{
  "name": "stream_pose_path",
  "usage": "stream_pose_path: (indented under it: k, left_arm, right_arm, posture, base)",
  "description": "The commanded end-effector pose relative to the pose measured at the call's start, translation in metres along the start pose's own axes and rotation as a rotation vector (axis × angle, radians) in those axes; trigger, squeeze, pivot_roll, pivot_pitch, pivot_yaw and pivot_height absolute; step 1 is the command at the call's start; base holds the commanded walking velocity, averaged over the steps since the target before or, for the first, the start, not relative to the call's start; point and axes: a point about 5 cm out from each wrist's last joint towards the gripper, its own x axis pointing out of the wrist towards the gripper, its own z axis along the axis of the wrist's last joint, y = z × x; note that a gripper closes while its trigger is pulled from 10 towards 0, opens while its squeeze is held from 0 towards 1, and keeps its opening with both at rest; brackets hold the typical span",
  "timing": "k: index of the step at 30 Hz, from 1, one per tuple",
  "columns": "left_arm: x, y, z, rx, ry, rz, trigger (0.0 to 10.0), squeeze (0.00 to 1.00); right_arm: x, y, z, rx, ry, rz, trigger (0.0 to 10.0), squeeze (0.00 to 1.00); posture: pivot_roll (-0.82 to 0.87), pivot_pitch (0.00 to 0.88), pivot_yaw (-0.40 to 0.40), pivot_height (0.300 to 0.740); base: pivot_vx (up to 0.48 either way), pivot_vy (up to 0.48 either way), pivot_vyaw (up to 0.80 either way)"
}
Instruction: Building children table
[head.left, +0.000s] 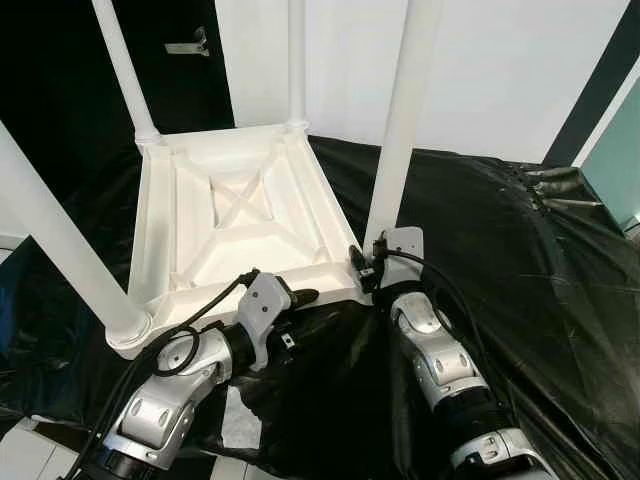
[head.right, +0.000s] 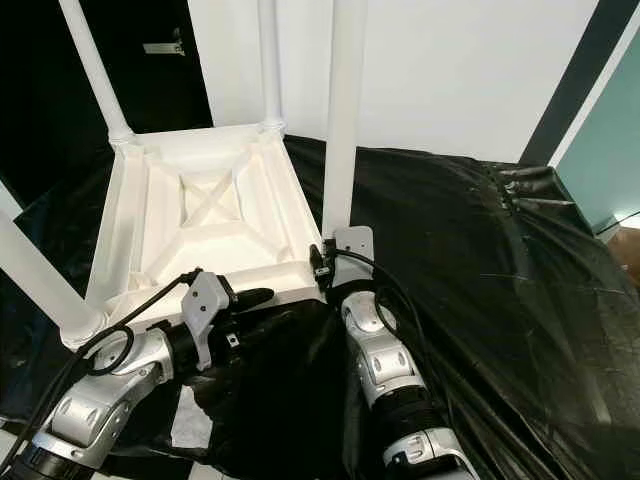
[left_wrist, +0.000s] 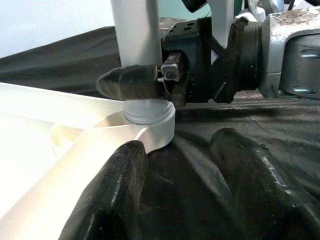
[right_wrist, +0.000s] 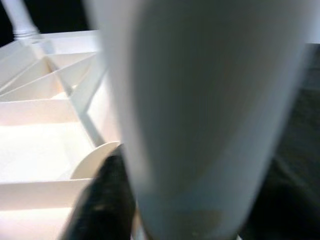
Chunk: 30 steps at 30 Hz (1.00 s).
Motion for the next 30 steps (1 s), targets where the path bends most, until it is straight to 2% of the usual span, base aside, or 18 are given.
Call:
stream_pose_path:
  k: [1,2,5,9,15,16,22,23,26,30]
  left_arm:
    - [0.000,-0.001,0.000,0.007,0.007,-0.036,10.0,0.00]
    - [-0.001,-0.001,0.001,0.007,0.007,-0.035,10.0,0.00]
    - [-0.001,0.000,0.001,0.007,0.007,-0.033,10.0,0.00]
    - [-0.005,0.006,0.001,0.013,0.014,-0.016,10.0,0.00]
    - [-0.007,0.012,0.002,0.021,0.017,-0.009,10.0,0.00]
    - [-0.006,0.012,0.002,0.022,0.018,-0.011,10.0,0.00]
    - [-0.004,0.011,0.003,0.028,0.018,-0.035,10.0,0.00]
    - [-0.003,0.011,0.004,0.029,0.018,-0.044,10.0,0.00]
    - [-0.003,0.011,0.004,0.030,0.017,-0.046,10.0,0.00]
    - [-0.003,0.012,0.005,0.034,0.019,-0.049,10.0,0.00]
  right_arm:
    - [-0.003,-0.002,-0.002,0.009,-0.003,0.008,10.0,0.95]
    - [-0.005,-0.003,-0.002,0.010,-0.009,0.019,10.0,1.00]
    - [-0.010,-0.005,-0.003,0.004,-0.017,0.037,10.0,1.00]
    - [-0.023,-0.022,-0.013,-0.027,-0.002,0.062,10.0,1.00]
    - [-0.032,-0.034,-0.017,-0.042,0.000,0.179,10.0,1.00]
    - [-0.033,-0.035,-0.017,-0.046,-0.001,0.206,10.0,0.00]
    - [-0.030,-0.042,-0.010,-0.087,-0.017,0.351,10.0,0.00]
    - [-0.025,-0.044,-0.006,-0.115,-0.022,0.416,10.0,0.00]
    - [-0.023,-0.044,-0.005,-0.128,-0.021,0.440,10.0,0.00]
    - [-0.006,-0.043,0.001,-0.205,-0.006,0.566,10.0,0.00]
  posture:
    - [0.06,0.000,-0.061,0.740]
    - [0.06,0.000,-0.062,0.740]
    - [0.06,0.000,-0.061,0.740]
    - [0.06,0.000,-0.057,0.740]
    - [0.04,0.000,-0.041,0.740]
    - [0.04,0.000,-0.038,0.740]
    - [0.03,0.000,-0.018,0.740]
    - [0.03,0.000,-0.014,0.740]
    - [0.03,0.000,-0.014,0.740]
    - [0.05,0.000,-0.015,0.740]
  base:
    - [0.000,0.000,0.00]
    - [0.000,0.000,0.00]
    - [0.000,0.000,0.00]
    - [0.000,0.000,0.00]
    - [0.000,0.000,0.00]
    - [0.000,0.000,0.00]
    - [0.000,0.000,0.00]
    - [0.000,0.000,0.00]
    - [0.000,0.000,0.00]
    - [0.000,0.000,0.00]
